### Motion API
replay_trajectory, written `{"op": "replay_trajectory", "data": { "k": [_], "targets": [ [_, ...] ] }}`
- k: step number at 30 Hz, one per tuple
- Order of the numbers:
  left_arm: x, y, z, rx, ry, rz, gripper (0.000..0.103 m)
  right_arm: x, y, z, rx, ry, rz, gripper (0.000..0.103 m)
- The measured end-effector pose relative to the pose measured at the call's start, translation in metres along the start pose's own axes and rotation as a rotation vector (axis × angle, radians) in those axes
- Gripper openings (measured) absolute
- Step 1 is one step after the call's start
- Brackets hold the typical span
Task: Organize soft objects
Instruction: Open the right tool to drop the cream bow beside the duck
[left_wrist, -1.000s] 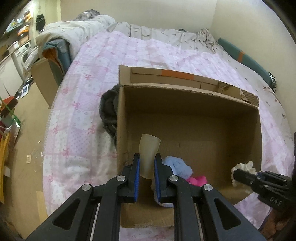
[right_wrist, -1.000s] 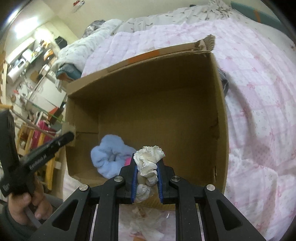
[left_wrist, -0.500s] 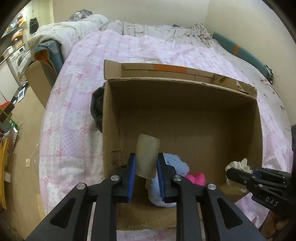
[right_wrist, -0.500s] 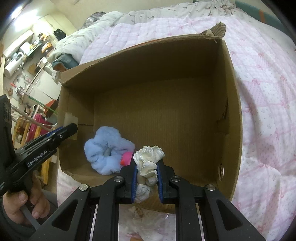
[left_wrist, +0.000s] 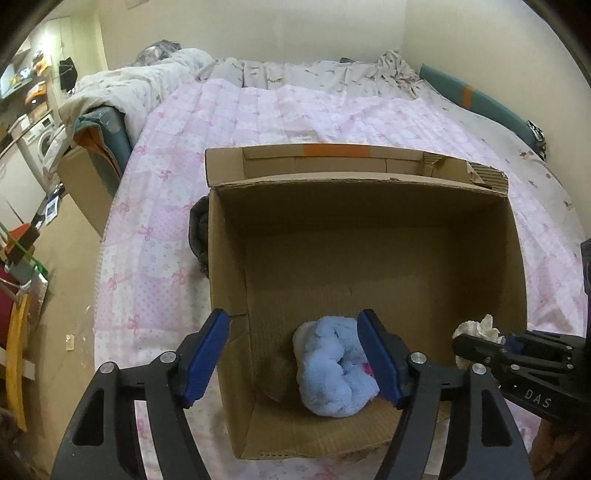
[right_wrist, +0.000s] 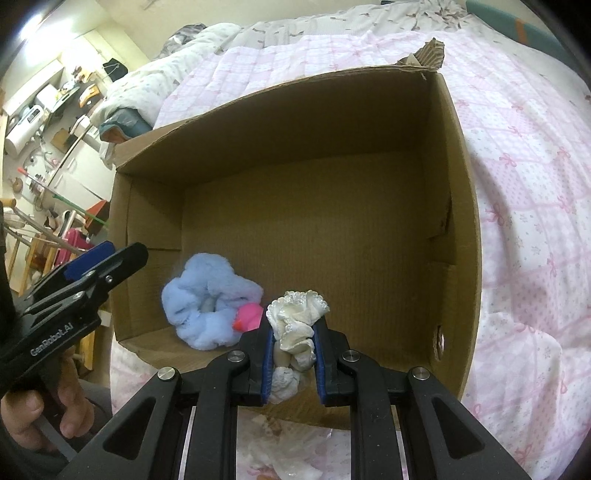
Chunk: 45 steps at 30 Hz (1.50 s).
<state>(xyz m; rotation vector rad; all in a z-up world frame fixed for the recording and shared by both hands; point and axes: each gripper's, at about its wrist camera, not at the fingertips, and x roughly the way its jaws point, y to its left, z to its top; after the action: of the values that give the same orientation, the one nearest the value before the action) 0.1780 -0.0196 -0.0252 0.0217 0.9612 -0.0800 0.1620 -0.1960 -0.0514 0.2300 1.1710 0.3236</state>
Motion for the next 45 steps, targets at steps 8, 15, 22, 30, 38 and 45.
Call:
{"op": "replay_trajectory", "data": {
  "k": [8, 15, 22, 30, 38, 45],
  "targets": [
    [-0.004, 0.005, 0.003, -0.037, -0.005, -0.023, 0.069, -0.007, 0.002, 0.001, -0.003, -0.044, 0.032, 0.023],
    [-0.004, 0.004, 0.002, -0.037, -0.007, -0.025, 0.07, -0.021, -0.004, 0.004, 0.042, -0.121, 0.072, 0.082],
    [-0.002, 0.004, 0.002, -0.046, -0.005, -0.021, 0.07, -0.021, -0.003, 0.003, 0.04, -0.117, 0.062, 0.082],
    [-0.007, 0.0, -0.003, -0.024, -0.02, -0.01, 0.07, -0.024, -0.002, 0.001, 0.028, -0.108, 0.037, 0.082],
    [-0.031, 0.007, -0.013, -0.033, -0.052, 0.031, 0.07, -0.034, -0.002, -0.008, 0.013, -0.117, -0.01, 0.082],
    [-0.047, 0.022, -0.028, -0.081, -0.044, 0.047, 0.07, -0.052, 0.001, -0.021, -0.007, -0.141, -0.038, 0.082]
  ]
}}
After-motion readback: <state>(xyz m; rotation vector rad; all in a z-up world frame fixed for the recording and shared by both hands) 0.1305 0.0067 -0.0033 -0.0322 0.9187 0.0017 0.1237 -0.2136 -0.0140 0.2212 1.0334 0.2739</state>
